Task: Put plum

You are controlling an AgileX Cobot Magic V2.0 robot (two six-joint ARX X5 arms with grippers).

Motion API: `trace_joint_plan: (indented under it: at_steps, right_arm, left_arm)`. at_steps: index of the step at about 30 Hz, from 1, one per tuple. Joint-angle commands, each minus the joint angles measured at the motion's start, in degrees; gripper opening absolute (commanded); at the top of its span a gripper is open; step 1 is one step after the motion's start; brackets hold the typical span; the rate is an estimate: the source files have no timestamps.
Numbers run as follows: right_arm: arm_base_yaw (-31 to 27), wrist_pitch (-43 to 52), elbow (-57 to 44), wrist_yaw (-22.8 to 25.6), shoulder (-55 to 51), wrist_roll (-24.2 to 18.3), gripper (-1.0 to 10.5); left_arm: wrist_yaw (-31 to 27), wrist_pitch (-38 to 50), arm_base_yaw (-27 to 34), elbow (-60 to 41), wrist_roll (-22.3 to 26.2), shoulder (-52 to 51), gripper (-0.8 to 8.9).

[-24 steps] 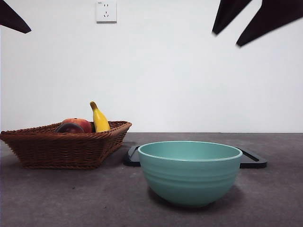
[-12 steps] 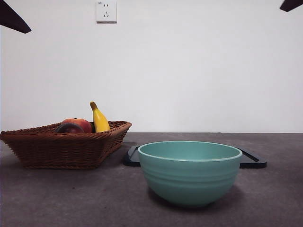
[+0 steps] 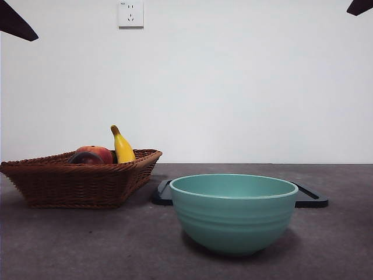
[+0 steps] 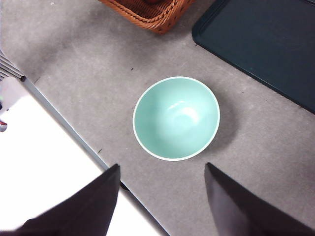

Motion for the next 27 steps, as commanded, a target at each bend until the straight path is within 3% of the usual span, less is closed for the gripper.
trace_joint_plan:
  at_steps: [1, 4, 27]
  right_arm:
    - [0.5, 0.2, 1.0, -0.2, 0.5, -0.7, 1.7]
    - [0.5, 0.2, 1.0, 0.2, 0.5, -0.7, 0.1]
    - [0.5, 1.7, 1.0, 0.4, 0.5, -0.9, 0.1]
  left_arm:
    - [0.3, 0.2, -0.2, 1.0, 0.4, 0.3, 2.48]
    - [0.3, 0.2, -0.2, 1.0, 0.5, 0.3, 0.01]
    - [0.3, 0.3, -0.2, 1.0, 0.3, 0.3, 0.12]
